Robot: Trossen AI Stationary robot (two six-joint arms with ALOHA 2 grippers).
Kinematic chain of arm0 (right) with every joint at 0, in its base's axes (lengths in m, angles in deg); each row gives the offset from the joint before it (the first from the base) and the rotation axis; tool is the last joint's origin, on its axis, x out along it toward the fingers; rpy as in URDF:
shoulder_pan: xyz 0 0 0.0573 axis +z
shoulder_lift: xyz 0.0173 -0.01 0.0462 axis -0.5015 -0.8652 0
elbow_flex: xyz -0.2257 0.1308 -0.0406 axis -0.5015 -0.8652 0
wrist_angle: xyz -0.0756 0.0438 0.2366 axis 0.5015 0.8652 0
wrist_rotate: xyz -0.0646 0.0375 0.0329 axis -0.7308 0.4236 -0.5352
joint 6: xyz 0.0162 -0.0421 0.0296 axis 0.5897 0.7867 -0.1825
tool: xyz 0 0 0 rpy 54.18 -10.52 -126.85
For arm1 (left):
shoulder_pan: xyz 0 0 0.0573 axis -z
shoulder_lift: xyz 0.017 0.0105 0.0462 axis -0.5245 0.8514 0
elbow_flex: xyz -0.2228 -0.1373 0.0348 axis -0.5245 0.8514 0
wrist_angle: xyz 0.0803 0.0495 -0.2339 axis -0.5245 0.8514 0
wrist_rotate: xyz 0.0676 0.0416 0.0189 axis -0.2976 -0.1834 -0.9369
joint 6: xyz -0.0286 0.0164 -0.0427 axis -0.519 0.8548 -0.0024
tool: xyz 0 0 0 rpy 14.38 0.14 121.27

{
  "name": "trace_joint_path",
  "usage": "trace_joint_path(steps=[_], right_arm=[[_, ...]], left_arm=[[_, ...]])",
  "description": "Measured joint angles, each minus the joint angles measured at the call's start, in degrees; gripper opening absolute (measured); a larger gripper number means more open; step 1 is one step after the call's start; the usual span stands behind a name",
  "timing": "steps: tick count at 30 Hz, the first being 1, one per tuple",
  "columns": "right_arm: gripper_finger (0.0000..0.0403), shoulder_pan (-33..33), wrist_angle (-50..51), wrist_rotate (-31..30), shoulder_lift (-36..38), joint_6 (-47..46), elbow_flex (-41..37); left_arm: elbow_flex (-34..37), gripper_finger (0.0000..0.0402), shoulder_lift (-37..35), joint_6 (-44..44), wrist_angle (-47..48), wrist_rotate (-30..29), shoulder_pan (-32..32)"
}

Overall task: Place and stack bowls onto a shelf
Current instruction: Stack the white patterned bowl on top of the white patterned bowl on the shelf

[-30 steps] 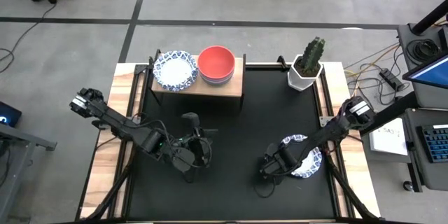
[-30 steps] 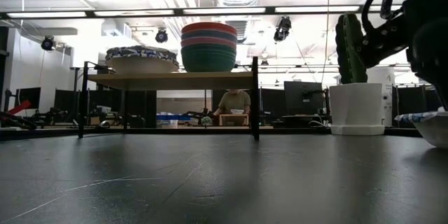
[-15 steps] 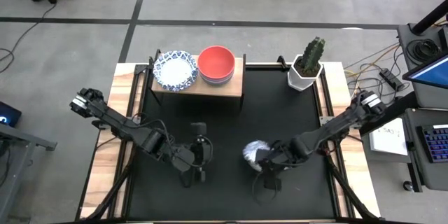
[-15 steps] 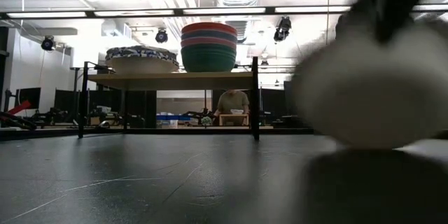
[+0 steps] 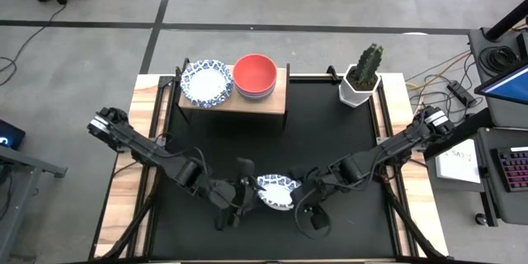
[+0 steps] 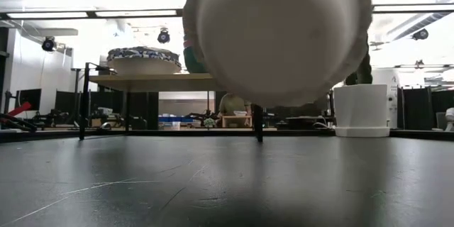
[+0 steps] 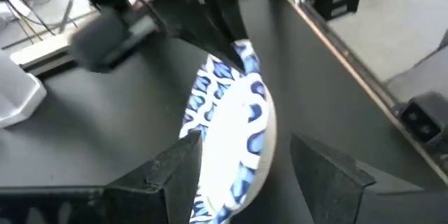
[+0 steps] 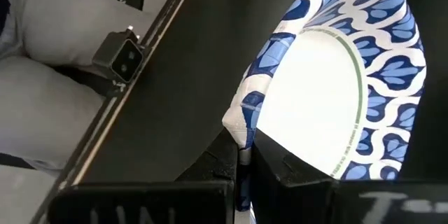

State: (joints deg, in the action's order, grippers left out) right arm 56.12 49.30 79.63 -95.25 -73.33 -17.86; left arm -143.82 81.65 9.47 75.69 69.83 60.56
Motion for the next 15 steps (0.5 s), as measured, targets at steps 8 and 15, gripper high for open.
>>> trace_joint_path(steps=[8, 15], right_arm=[[0.0009, -0.2, -0.2, -0.1, 0.0, 2.6, 0.0], [0.0014, -0.2, -0.2, -0.7, 0.0, 1.5, 0.0]], left_arm=[[0.0, 0.0185, 5.2, -1.2, -0.2, -0.9, -1.2], [0.0, 0.0083, 4.9, -0.6, -0.2, -1.2, -1.1]])
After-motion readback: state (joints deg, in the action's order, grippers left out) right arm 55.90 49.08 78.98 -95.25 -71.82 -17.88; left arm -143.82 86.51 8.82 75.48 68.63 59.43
